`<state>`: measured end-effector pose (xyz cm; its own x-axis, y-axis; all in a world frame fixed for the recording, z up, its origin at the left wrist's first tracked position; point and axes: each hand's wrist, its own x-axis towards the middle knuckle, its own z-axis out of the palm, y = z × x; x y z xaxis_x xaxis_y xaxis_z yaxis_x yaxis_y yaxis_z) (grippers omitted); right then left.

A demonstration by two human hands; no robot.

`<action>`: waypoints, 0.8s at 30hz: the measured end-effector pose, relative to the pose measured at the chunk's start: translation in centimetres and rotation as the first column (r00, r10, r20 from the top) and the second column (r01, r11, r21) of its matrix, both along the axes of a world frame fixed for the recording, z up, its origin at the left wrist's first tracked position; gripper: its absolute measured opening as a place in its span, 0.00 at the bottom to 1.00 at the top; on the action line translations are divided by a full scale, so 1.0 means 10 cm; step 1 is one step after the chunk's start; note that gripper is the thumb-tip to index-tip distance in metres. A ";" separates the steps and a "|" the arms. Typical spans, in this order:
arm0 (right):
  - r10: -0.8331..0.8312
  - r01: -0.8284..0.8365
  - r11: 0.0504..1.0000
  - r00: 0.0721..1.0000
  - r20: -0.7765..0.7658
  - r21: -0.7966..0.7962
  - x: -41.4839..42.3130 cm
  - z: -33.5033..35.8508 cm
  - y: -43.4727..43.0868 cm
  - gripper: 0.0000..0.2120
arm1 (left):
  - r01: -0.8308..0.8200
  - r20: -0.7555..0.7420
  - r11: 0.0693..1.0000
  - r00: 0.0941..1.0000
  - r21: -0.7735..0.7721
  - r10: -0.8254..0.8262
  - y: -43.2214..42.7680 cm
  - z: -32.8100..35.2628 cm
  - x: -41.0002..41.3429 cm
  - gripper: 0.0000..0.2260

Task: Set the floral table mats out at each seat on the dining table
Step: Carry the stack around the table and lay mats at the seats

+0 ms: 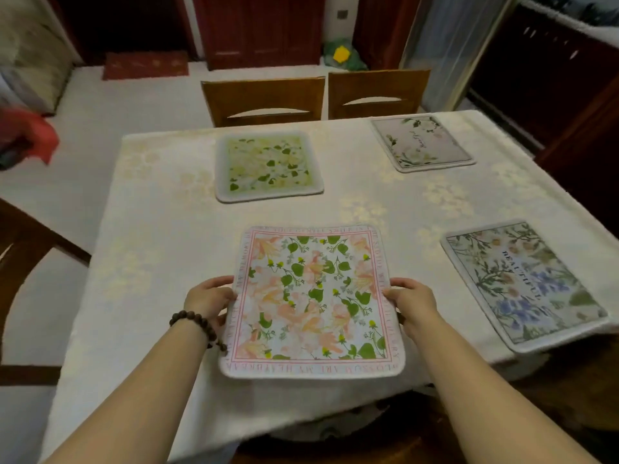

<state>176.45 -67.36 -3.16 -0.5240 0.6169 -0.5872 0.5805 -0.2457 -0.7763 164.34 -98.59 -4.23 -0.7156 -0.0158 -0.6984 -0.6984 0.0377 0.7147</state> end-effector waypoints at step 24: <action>0.189 -0.178 0.974 0.980 0.070 -0.141 -0.10 -0.13 0.22 0.15 | -0.260 0.007 0.965 0.966 0.025 0.259 0.06 -0.06 0.57 0.15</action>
